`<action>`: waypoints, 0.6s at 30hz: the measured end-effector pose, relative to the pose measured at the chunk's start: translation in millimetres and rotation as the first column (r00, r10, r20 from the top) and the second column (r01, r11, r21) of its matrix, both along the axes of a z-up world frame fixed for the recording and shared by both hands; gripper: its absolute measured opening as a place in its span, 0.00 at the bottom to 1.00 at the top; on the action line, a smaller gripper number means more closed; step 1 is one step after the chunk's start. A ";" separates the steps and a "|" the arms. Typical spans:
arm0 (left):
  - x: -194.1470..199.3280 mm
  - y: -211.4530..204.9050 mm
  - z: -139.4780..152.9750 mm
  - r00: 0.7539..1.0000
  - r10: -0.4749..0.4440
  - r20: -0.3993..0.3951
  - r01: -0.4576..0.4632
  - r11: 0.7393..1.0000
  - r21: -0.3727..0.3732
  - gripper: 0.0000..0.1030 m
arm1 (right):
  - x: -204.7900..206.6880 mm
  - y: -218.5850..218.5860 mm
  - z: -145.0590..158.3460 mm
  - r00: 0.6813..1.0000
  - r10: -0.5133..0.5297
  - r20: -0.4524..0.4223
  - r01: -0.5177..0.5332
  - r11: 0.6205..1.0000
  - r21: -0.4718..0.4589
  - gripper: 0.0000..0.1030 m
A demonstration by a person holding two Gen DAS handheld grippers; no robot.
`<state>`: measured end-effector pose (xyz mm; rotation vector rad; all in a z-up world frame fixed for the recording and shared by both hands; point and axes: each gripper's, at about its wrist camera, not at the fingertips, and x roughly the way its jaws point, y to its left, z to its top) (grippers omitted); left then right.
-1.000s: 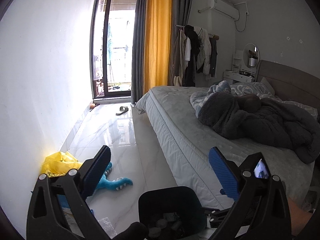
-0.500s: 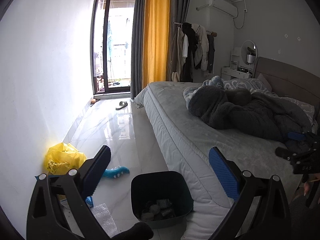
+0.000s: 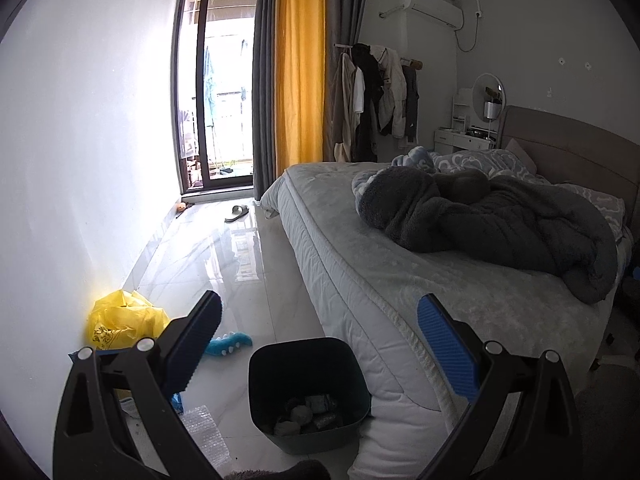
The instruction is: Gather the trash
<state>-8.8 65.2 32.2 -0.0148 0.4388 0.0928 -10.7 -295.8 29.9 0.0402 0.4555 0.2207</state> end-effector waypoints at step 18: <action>-10.8 -36.1 -28.5 0.997 -0.063 -0.032 0.065 0.996 0.059 0.97 | -24.3 -19.1 -8.1 0.999 0.042 0.007 -0.042 0.999 0.029 0.97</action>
